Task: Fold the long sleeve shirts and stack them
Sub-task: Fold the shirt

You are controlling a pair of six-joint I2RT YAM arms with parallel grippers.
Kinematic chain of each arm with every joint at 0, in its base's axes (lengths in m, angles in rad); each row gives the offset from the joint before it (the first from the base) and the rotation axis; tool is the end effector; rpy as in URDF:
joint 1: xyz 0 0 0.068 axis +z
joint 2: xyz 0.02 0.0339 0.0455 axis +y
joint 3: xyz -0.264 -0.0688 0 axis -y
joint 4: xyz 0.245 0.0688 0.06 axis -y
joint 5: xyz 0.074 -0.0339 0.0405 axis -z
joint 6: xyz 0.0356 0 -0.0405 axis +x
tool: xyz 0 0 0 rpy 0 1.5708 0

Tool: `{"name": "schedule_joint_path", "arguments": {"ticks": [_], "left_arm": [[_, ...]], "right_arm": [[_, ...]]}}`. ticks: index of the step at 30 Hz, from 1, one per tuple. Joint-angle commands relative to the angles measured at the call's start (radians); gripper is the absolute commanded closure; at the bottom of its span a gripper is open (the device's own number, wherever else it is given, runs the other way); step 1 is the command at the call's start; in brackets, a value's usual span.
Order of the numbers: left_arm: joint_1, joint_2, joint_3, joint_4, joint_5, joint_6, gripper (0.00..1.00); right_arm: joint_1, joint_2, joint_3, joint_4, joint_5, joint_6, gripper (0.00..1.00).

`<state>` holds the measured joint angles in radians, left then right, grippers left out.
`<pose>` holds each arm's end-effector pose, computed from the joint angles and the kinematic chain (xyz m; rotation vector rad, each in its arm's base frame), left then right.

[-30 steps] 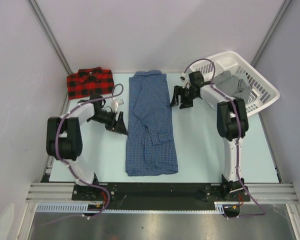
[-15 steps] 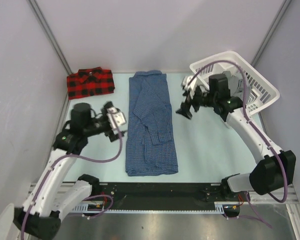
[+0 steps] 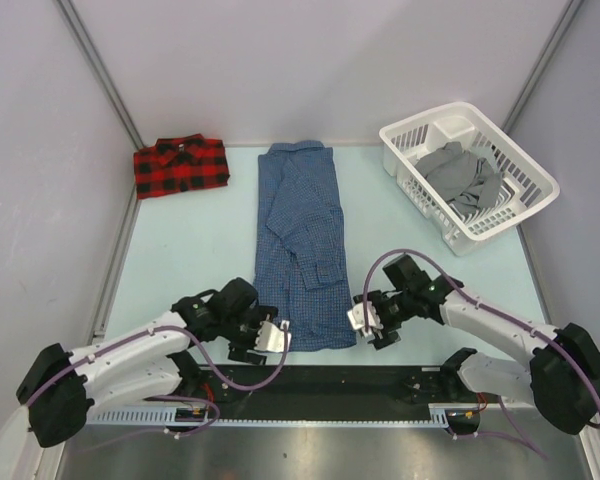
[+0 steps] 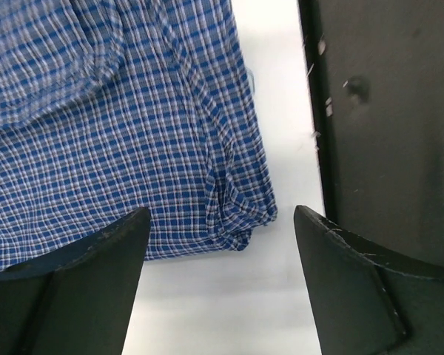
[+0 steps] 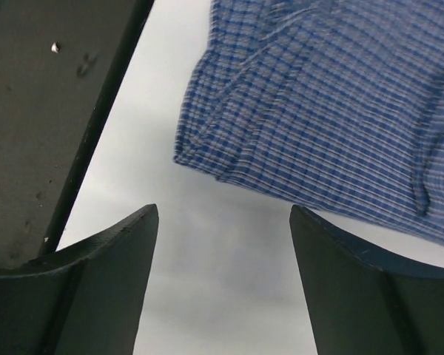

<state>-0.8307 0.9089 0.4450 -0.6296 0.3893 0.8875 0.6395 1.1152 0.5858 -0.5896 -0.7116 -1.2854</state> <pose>0.0931 -0.1220 0.1708 2.0605 1.6116 -0.4969 0.1383 0.1319 0.1878 -2.1012 1.2118 0.6754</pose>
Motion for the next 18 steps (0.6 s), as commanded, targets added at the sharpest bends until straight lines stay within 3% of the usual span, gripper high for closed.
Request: {"name": "schedule_joint_path", "arguments": {"ticks": [1, 8, 13, 17, 18], "left_arm": [[-0.012, 0.005, -0.043, 0.068, -0.058, 0.085, 0.16], [-0.025, 0.03, -0.066, 0.119, -0.059, 0.093, 0.17], [-0.034, 0.076, -0.045, 0.119, -0.052, 0.103, 0.25], [-0.044, 0.1, -0.039, 0.119, -0.053, 0.103, 0.37], [-0.047, 0.107, -0.037, 0.119, -0.055, 0.102, 0.44]], "right_arm": [[0.046, 0.015, -0.089, 0.204, 0.049, -0.101, 0.26], [0.13, 0.034, -0.116, 0.324, 0.113, -0.061, 0.3], [0.178, 0.041, -0.124, 0.349, 0.147, -0.049, 0.34], [0.213, 0.067, -0.144, 0.389, 0.179, -0.032, 0.48], [0.221, 0.084, -0.142, 0.398, 0.193, -0.022, 0.58]]}}
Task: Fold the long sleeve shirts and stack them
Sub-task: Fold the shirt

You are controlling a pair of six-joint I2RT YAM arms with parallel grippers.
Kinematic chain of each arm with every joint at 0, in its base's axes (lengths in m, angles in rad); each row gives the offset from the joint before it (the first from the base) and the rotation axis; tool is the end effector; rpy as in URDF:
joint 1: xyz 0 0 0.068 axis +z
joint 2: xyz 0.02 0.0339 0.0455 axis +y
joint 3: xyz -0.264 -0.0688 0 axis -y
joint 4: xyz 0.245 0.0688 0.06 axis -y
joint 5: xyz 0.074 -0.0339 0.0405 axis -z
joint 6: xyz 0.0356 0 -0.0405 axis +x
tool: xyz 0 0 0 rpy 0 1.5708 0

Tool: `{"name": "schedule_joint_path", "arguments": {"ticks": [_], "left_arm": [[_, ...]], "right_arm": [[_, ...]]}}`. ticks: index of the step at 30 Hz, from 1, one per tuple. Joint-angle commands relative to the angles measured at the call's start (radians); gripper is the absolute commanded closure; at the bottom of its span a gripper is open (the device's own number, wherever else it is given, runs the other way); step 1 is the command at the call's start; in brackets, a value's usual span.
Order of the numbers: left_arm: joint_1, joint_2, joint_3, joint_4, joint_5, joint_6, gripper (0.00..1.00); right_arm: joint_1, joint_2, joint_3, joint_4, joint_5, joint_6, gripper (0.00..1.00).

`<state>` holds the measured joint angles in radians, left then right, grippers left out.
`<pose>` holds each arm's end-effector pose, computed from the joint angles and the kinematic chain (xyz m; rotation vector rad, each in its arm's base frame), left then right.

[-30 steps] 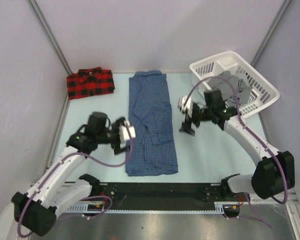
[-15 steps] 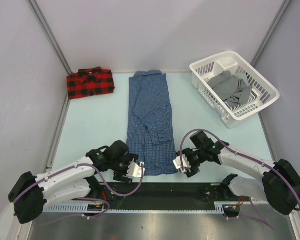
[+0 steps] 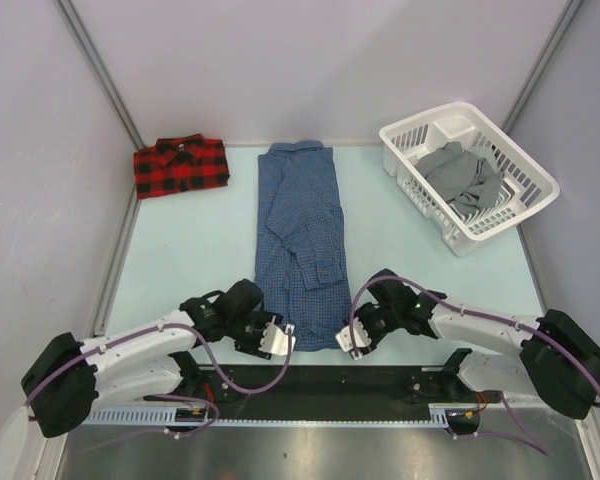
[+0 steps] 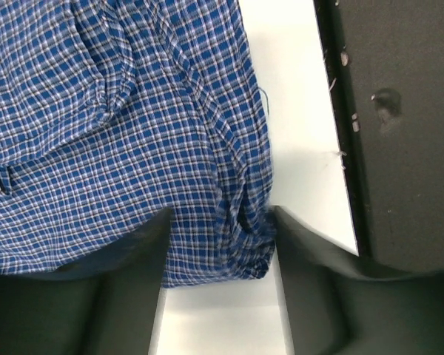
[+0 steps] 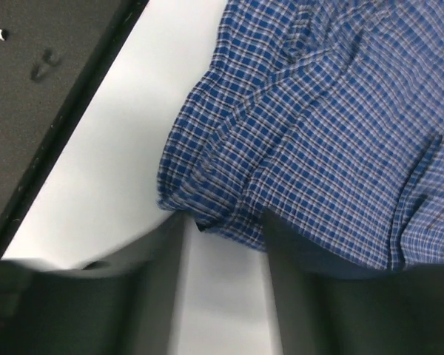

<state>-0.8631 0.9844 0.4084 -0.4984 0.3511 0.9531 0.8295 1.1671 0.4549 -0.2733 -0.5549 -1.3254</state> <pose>0.0968 -0.1320 0.1558 2.1213 1.5073 -0.4310 0.1202 0.1591 0.1547 -2.2156 0.9570 0.4861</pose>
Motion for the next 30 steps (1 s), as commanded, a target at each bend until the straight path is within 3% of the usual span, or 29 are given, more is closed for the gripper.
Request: {"name": "schedule_joint_path", "arguments": {"ticks": [1, 2, 3, 5, 6, 9, 11, 16, 20, 27, 30], "left_arm": [[-0.019, 0.03, 0.0, -0.014, -0.021, 0.036, 0.48], [-0.02, 0.027, 0.0, -0.014, -0.023, 0.038, 0.51], [-0.025, 0.011, -0.006, -0.017, -0.021, 0.038, 0.57], [-0.043, -0.015, -0.017, -0.019, -0.037, 0.029, 0.65], [-0.056, -0.042, -0.025, -0.025, -0.047, 0.013, 0.77], [-0.125, -0.098, -0.02, -0.075, -0.051, -0.042, 0.93], [-0.168, -0.131, -0.017, -0.091, -0.047, -0.057, 0.97], [-0.171, -0.122, 0.052, -0.18, 0.032, -0.028, 0.99], [-0.162, -0.124, 0.098, -0.225, 0.045, -0.051, 1.0], [-0.005, -0.138, 0.118, -0.212, 0.097, -0.019, 1.0], [0.064, -0.106, 0.176, -0.2, 0.127, 0.004, 1.0]], "right_arm": [[0.042, 0.039, -0.01, 0.091, 0.042, 0.031, 0.65], [0.049, 0.043, -0.007, 0.095, 0.049, 0.058, 0.76], [0.057, 0.046, -0.007, 0.1, 0.07, 0.071, 1.0], [0.077, 0.039, -0.01, 0.121, 0.088, 0.1, 1.0], [0.083, 0.022, -0.007, 0.117, 0.099, 0.121, 1.0], [0.109, -0.027, -0.001, 0.039, 0.086, 0.167, 1.0], [0.15, -0.11, -0.007, -0.001, 0.079, 0.189, 1.0], [0.204, -0.263, -0.018, -0.089, 0.082, 0.252, 1.0], [0.204, -0.262, 0.011, -0.083, 0.114, 0.314, 1.0], [0.148, -0.288, 0.039, -0.058, 0.102, 0.365, 1.0], [0.062, -0.224, 0.115, -0.046, 0.041, 0.358, 1.0]]}}
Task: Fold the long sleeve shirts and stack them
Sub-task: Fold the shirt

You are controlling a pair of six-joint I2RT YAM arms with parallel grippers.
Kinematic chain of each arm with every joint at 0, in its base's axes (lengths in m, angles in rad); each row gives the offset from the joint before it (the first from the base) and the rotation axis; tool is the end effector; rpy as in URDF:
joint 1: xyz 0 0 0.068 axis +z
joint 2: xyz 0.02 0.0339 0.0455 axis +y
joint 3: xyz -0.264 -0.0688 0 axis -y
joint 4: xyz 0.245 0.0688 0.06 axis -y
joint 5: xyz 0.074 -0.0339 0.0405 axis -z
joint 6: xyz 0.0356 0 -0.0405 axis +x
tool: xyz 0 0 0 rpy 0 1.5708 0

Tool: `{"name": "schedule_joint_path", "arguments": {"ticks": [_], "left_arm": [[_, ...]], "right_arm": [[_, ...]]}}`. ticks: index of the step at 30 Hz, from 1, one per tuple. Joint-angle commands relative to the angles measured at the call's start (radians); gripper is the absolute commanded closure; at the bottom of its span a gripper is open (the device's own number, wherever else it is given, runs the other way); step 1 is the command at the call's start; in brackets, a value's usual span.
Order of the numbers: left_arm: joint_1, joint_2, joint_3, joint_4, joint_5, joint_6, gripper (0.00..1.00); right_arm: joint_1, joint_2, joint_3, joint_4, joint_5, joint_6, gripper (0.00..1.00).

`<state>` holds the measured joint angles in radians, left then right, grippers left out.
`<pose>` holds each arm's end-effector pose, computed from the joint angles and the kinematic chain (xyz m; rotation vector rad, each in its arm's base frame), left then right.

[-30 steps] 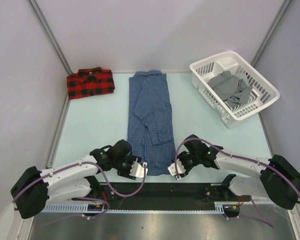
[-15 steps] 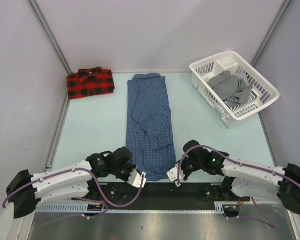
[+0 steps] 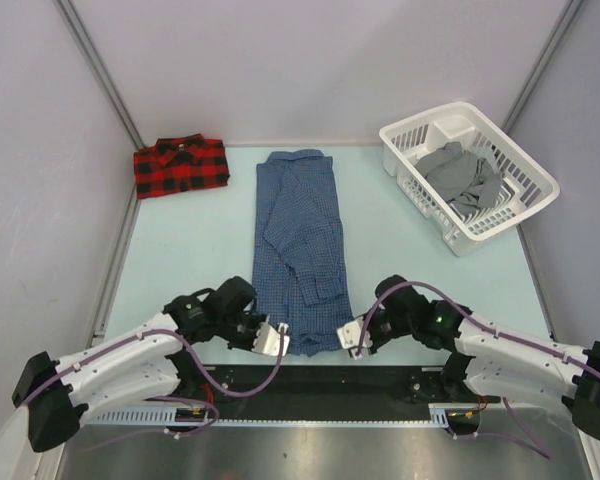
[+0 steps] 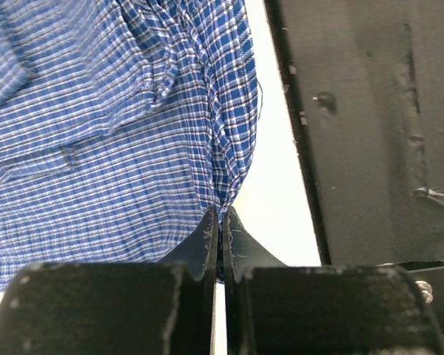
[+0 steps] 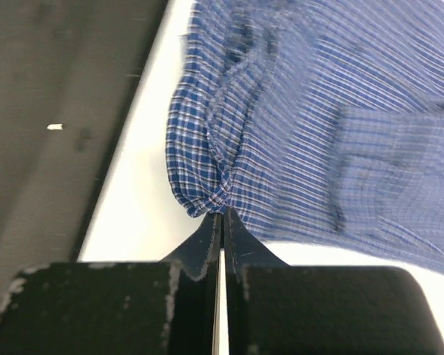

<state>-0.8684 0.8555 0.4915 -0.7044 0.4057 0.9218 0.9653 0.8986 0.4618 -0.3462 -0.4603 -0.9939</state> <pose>0.0852 -0.1225 0.1881 2.1024 1.5103 -0.5138 0.0883 0.1554 0.1961 -2.0340 1.0957 0.5250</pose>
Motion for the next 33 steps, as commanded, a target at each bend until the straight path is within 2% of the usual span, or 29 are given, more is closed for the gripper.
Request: {"name": "schedule_joint_path", "arguments": {"ticks": [1, 2, 3, 4, 6, 9, 10, 11, 13, 14, 15, 17, 21, 27, 28, 29, 30, 31, 32, 33], "left_arm": [[0.1, 0.065, 0.116, 0.009, 0.085, 0.054, 1.0], [0.133, 0.095, 0.186, 0.016, 0.096, 0.06, 1.0], [0.222, 0.134, 0.235, 0.011, 0.113, 0.066, 1.0], [0.273, 0.236, 0.293, 0.0, 0.164, 0.077, 1.0], [0.4, 0.357, 0.502, -0.064, 0.211, 0.097, 1.0], [0.517, 0.647, 0.757, -0.098, 0.255, 0.123, 1.0], [0.535, 0.706, 0.818, -0.112, 0.262, 0.141, 1.0], [0.57, 0.764, 0.931, -0.115, 0.259, 0.141, 1.0], [0.6, 0.93, 1.048, -0.13, 0.255, 0.132, 1.0], [0.624, 0.982, 1.149, -0.133, 0.252, 0.127, 1.0], [0.634, 1.07, 1.194, -0.135, 0.246, 0.121, 1.0], [0.651, 1.149, 1.301, -0.145, 0.231, 0.121, 1.0], [0.654, 1.299, 1.398, -0.152, 0.202, 0.118, 0.99], [0.652, 1.35, 1.418, -0.127, 0.216, 0.057, 0.98], [0.652, 1.352, 1.421, -0.121, 0.216, 0.049, 0.98], [0.649, 1.353, 1.42, -0.119, 0.213, 0.042, 0.98], [0.649, 1.357, 1.421, -0.119, 0.205, 0.029, 0.97], [0.649, 1.354, 1.421, -0.124, 0.2, 0.023, 0.96], [0.651, 1.347, 1.42, -0.127, 0.193, 0.017, 0.93], [0.654, 1.34, 1.42, -0.135, 0.183, -0.015, 0.8]], "right_arm": [[-0.135, 0.071, 0.141, 0.029, -0.072, 0.023, 1.0], [-0.176, 0.1, 0.174, 0.03, -0.116, 0.021, 1.0], [-0.216, 0.179, 0.266, 0.033, -0.136, 0.024, 1.0], [-0.302, 0.222, 0.315, 0.03, -0.179, 0.026, 1.0], [-0.371, 0.374, 0.494, -0.002, -0.227, 0.026, 1.0], [-0.467, 0.538, 0.705, 0.01, -0.262, 0.031, 1.0], [-0.482, 0.66, 0.754, 0.019, -0.273, 0.041, 1.0], [-0.509, 0.718, 0.803, 0.033, -0.271, 0.05, 1.0], [-0.528, 0.891, 0.958, 0.048, -0.262, 0.063, 1.0], [-0.546, 0.951, 1.013, 0.062, -0.261, 0.072, 1.0], [-0.553, 0.998, 1.058, 0.061, -0.261, 0.07, 1.0], [-0.565, 1.116, 1.165, 0.061, -0.247, 0.067, 1.0], [-0.577, 1.227, 1.232, 0.061, -0.222, 0.044, 1.0], [-0.593, 1.264, 1.221, 0.093, -0.181, 0.054, 1.0], [-0.597, 1.26, 1.221, 0.093, -0.178, 0.058, 0.97], [-0.597, 1.255, 1.224, 0.093, -0.176, 0.072, 0.88], [-0.599, 1.245, 1.227, 0.093, -0.17, 0.081, 0.77], [-0.6, 1.24, 1.229, 0.095, -0.164, 0.09, 0.55], [-0.599, 1.234, 1.233, 0.095, -0.15, 0.127, 0.49], [-0.602, 1.22, 1.256, 0.09, -0.126, 0.152, 0.4]]}}
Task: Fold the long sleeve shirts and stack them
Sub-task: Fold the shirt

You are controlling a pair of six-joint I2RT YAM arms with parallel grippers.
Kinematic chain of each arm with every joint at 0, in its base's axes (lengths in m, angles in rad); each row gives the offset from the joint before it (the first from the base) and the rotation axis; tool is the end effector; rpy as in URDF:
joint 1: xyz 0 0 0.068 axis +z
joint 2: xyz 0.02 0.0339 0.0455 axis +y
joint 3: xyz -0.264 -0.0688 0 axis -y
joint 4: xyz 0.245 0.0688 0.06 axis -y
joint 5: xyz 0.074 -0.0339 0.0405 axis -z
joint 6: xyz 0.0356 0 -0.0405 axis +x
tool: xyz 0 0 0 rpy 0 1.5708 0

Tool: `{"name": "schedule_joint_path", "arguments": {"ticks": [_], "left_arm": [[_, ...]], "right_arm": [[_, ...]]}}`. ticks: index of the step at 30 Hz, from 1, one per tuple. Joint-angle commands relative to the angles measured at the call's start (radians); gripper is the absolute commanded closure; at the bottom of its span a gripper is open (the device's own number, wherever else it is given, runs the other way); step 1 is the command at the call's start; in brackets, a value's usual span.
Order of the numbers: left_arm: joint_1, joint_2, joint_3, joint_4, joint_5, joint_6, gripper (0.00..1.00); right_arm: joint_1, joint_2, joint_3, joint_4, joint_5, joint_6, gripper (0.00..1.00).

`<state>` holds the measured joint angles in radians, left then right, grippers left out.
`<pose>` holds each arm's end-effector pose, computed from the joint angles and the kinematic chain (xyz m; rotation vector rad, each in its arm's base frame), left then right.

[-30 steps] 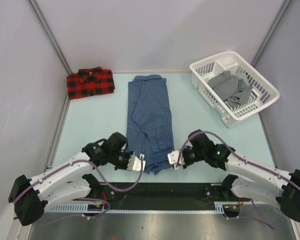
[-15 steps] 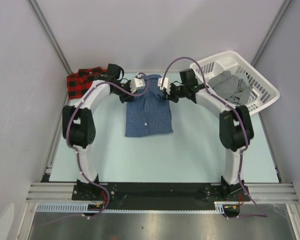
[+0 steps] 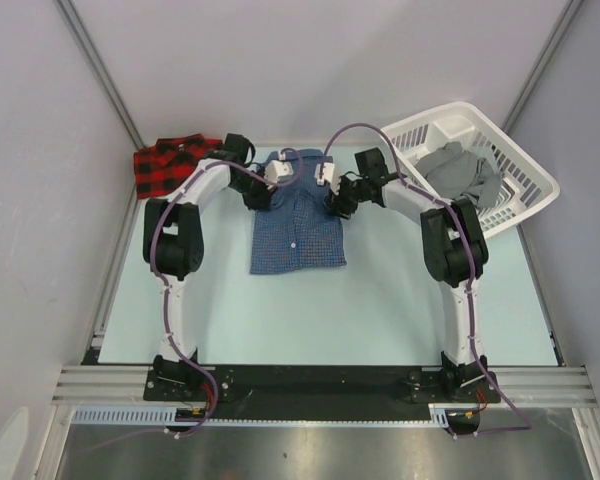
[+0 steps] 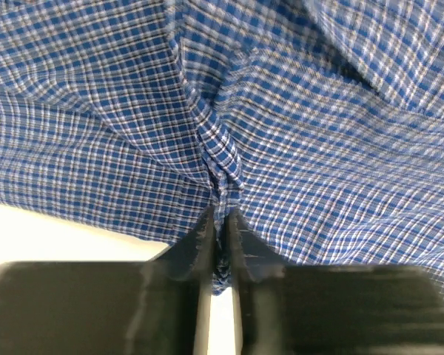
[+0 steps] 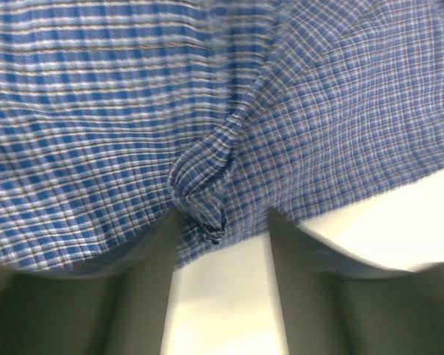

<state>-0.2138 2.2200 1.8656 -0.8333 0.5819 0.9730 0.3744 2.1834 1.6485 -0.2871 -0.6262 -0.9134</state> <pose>0.4541 -0.1186 0.1988 1.5363 2.0150 -0.5218 0.4421 0.1961 0.1809 -1.5641 1.6117 0.4622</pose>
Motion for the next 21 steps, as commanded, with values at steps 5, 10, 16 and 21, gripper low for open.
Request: {"name": "schedule_joint_path", "arguments": {"ticks": [5, 10, 16, 21], "left_arm": [[0.086, -0.155, 0.014, -0.035, 0.061, -0.337, 0.3], [0.11, -0.374, -0.338, 0.075, 0.196, -0.613, 0.15], [0.111, -0.531, -0.747, 0.348, 0.159, -0.934, 0.18], [0.111, -0.534, -0.864, 0.46, 0.133, -1.04, 0.26]], "right_arm": [[-0.078, -0.14, 0.166, -0.187, 0.043, 0.293, 0.19], [-0.112, -0.252, 0.07, -0.346, -0.09, 0.649, 0.14], [-0.108, -0.257, -0.101, -0.253, -0.207, 0.951, 0.24], [-0.097, -0.209, -0.199, -0.199, -0.227, 1.022, 0.24]]}}
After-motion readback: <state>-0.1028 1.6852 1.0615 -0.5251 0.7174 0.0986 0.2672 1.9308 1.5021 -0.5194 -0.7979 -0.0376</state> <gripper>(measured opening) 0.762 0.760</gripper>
